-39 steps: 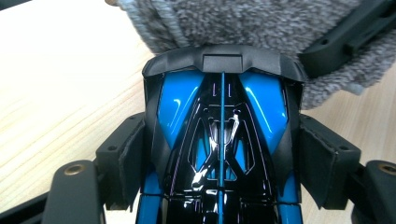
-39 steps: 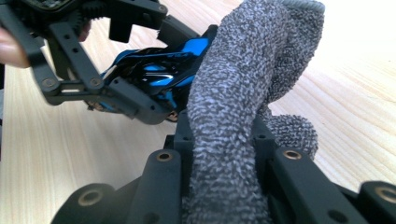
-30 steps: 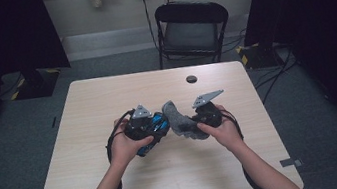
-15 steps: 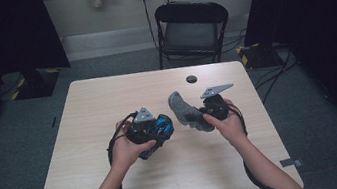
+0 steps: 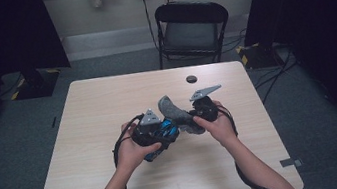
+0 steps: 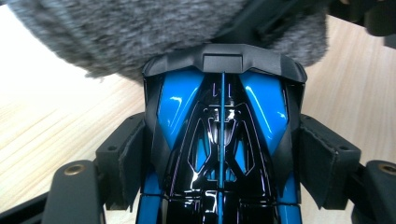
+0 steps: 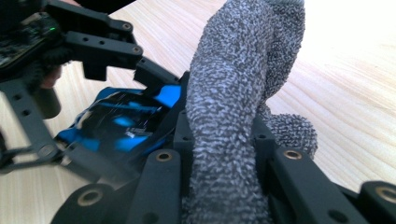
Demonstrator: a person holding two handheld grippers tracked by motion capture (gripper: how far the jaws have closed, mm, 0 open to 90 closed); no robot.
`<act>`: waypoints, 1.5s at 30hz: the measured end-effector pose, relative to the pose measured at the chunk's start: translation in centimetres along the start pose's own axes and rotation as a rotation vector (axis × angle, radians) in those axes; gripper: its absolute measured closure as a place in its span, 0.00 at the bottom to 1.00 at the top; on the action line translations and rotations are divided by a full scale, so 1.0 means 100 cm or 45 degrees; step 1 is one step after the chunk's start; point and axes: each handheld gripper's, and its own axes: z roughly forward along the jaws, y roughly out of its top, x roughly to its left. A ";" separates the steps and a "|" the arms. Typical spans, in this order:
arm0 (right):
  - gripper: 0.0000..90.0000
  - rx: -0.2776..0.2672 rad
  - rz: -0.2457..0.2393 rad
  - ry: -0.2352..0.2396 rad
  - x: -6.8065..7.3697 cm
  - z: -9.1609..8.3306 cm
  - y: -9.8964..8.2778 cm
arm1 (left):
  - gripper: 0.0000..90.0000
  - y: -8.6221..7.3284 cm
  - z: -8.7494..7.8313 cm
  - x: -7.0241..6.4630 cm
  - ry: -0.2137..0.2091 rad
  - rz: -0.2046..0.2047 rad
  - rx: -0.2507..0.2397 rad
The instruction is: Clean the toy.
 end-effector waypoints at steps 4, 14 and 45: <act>0.80 -0.002 0.001 0.022 0.001 -0.002 -0.002 | 0.28 -0.001 -0.001 0.004 0.015 -0.010 -0.002; 0.80 0.015 -0.028 0.061 0.009 -0.006 -0.009 | 0.28 -0.003 -0.006 0.017 0.057 -0.046 0.001; 0.80 0.004 -0.037 0.070 0.002 -0.011 -0.007 | 0.28 0.007 -0.007 0.006 -0.001 -0.021 -0.018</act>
